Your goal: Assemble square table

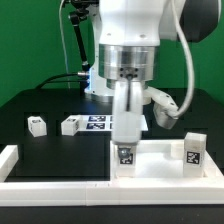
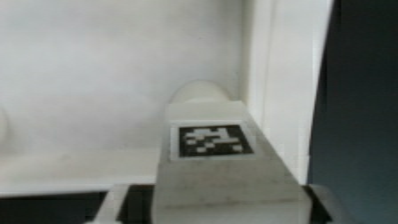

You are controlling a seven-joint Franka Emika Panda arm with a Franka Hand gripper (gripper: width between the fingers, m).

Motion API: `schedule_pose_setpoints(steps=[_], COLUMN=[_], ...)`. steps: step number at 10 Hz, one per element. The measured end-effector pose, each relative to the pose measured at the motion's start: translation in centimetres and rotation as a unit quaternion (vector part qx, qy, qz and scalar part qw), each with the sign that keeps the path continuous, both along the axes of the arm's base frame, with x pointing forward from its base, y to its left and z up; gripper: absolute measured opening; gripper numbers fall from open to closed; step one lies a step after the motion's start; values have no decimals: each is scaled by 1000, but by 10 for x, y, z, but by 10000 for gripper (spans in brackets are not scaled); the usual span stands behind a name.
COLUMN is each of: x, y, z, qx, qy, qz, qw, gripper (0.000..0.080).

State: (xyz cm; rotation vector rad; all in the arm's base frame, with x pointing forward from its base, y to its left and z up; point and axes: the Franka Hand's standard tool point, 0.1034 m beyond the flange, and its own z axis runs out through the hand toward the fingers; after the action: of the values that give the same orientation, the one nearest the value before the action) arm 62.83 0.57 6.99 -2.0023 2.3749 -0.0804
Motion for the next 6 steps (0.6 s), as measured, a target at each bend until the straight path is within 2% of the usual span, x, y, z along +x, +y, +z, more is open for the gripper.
schedule_pose_setpoints(steps=[2, 4, 5, 6], x=[-1, 0, 3, 2], y=[1, 2, 6, 3], z=[0, 0, 2, 5], qx=[2, -8, -23, -39], qy=[-1, -1, -8, -19], qz=[-51, 21, 129, 266], qw=[999, 1000, 991, 963], gripper=[291, 298, 468, 611])
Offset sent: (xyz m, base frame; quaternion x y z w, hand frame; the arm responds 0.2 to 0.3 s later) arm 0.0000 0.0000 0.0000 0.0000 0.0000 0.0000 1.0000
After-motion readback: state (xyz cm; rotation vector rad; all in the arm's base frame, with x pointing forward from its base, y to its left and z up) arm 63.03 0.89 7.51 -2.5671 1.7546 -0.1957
